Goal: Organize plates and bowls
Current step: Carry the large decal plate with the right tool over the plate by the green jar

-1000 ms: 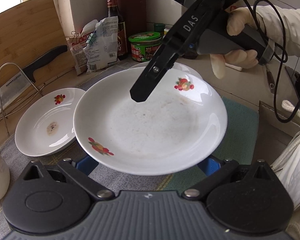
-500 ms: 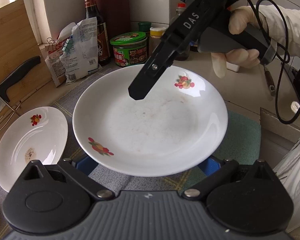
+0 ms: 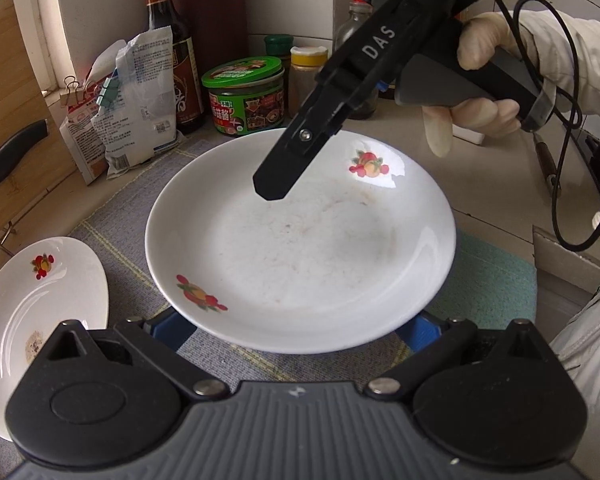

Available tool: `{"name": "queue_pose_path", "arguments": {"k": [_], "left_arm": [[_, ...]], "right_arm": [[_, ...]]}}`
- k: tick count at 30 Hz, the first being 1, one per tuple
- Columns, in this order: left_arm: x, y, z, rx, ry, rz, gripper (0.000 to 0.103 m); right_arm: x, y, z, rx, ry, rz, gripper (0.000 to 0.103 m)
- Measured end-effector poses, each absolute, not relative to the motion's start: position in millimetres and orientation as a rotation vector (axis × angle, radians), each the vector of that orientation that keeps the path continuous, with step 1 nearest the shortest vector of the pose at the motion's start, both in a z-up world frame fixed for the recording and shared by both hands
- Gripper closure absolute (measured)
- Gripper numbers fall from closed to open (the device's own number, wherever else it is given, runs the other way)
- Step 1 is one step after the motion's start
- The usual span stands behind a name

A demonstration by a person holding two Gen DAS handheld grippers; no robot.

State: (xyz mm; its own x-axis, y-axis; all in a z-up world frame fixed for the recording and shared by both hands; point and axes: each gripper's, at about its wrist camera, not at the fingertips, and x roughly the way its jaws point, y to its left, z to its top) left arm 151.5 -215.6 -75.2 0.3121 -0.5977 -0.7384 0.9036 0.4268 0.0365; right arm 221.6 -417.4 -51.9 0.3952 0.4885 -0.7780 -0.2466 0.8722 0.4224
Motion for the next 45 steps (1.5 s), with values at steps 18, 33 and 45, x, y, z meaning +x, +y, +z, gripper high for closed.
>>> {"name": "queue_pose_path", "arguments": {"k": [18, 33, 45], "left_arm": [[167, -231, -83, 0.522, 0.76, -1.062, 0.001], [181, -238, -89, 0.539, 0.802, -1.073, 0.001], [183, -238, -92, 0.583, 0.789, -1.076, 0.0]], "right_arm": [[228, -438, -64, 0.299, 1.073, 0.452, 0.0], [225, -449, -72, 0.341, 1.088, 0.432, 0.0], [218, -450, -69, 0.341, 1.084, 0.407, 0.0]]}}
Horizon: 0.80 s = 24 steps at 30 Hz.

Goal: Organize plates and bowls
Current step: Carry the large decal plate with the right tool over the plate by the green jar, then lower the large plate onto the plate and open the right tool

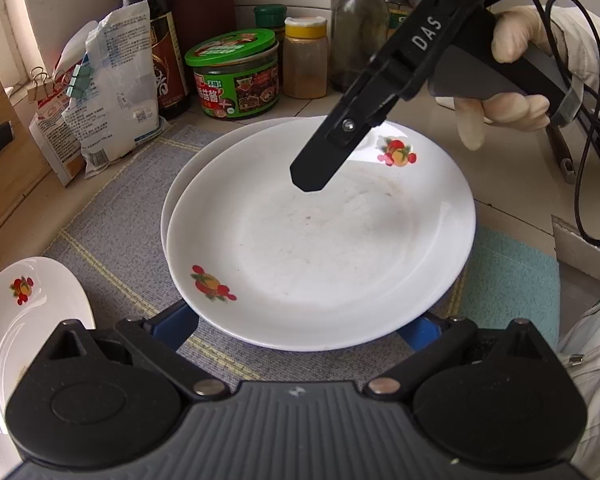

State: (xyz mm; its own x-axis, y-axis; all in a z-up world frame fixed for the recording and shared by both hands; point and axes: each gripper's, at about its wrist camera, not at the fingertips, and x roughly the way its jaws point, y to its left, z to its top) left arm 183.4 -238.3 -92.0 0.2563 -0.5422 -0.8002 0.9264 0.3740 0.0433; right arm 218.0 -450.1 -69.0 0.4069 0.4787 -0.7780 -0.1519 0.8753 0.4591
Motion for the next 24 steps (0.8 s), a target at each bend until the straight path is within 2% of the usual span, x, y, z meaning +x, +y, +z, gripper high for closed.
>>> {"name": "queue_pose_path", "arguments": {"k": [24], "left_arm": [[184, -239, -93, 0.641, 0.747, -1.056, 0.001]], "right_arm": [[198, -450, -59, 0.313, 1.067, 0.347, 0.0]]}}
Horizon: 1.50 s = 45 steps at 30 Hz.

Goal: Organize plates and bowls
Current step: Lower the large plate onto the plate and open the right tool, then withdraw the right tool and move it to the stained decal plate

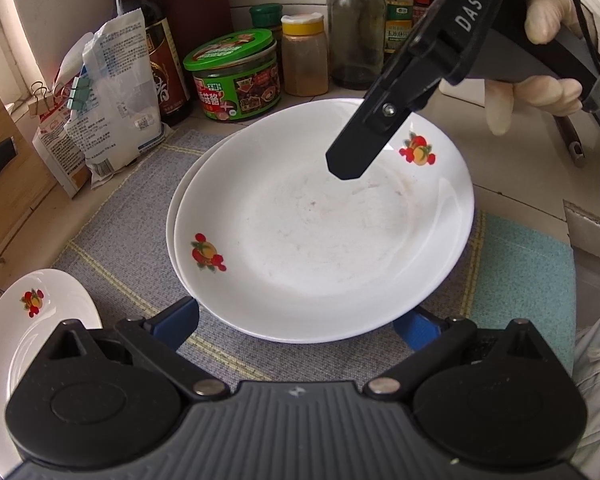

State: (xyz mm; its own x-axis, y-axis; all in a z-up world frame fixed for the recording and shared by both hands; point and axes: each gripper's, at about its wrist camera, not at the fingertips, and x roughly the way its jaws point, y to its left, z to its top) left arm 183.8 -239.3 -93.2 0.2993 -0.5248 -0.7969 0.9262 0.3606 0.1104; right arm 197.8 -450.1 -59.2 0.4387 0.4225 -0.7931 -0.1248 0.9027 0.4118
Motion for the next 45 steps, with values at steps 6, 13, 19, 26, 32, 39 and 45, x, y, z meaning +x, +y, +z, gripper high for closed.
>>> {"name": "queue_pose_path", "arguments": {"k": [6, 13, 19, 26, 32, 39, 45], "left_arm": [[182, -236, -90, 0.637, 0.739, -1.045, 0.001], [179, -234, -88, 0.626, 0.736, -1.032, 0.001], [176, -234, -87, 0.62, 0.727, -1.027, 0.001], [174, -233, -85, 0.594, 0.719, -1.03, 0.001], [172, -233, -84, 0.579, 0.716, -1.026, 0.001], [169, -230, -82, 0.56, 0.708, -1.009, 0.001], [162, -221, -67, 0.509, 0.671, -0.955, 0.001]], "right_arm": [[194, -447, -56, 0.284, 1.07, 0.331, 0.0], [192, -444, -54, 0.255, 1.076, 0.315, 0.0], [191, -442, -52, 0.238, 1.089, 0.297, 0.0], [188, -440, -51, 0.223, 1.096, 0.288, 0.0], [187, -439, -50, 0.214, 1.097, 0.28, 0.0], [181, -439, -52, 0.182, 1.094, 0.252, 0.0], [173, -428, -33, 0.058, 0.984, 0.224, 0.0]]}}
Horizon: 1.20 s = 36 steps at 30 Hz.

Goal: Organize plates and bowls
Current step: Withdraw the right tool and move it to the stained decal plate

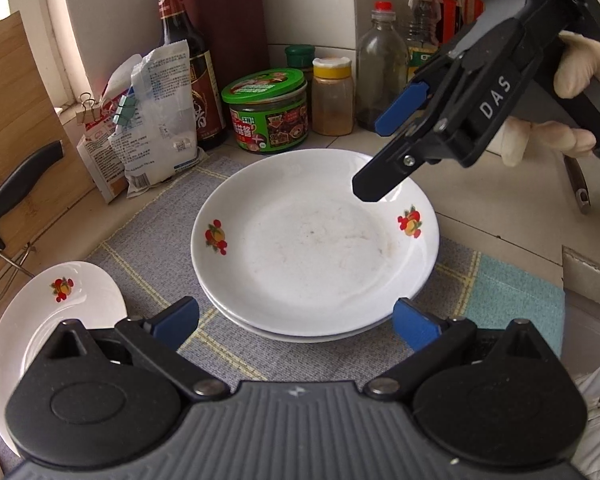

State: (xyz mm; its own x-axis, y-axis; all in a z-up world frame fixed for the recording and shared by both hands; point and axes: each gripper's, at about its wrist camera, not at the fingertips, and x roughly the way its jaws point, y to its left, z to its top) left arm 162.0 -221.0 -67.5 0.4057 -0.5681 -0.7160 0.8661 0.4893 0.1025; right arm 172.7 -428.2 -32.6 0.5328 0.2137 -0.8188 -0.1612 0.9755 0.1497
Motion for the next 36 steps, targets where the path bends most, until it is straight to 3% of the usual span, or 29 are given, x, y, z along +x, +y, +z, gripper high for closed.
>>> {"name": "queue_pose_path", "arguments": {"k": [13, 36], "left_arm": [[151, -165, -43, 0.326, 0.688, -0.676, 0.001], [199, -51, -89, 0.257, 0.765, -0.571, 0.001]], "right_arm": [[162, -359, -19, -0.122, 0.785, 0.295, 0.0], [167, -228, -23, -0.042, 0.876, 0.19, 0.0]]}}
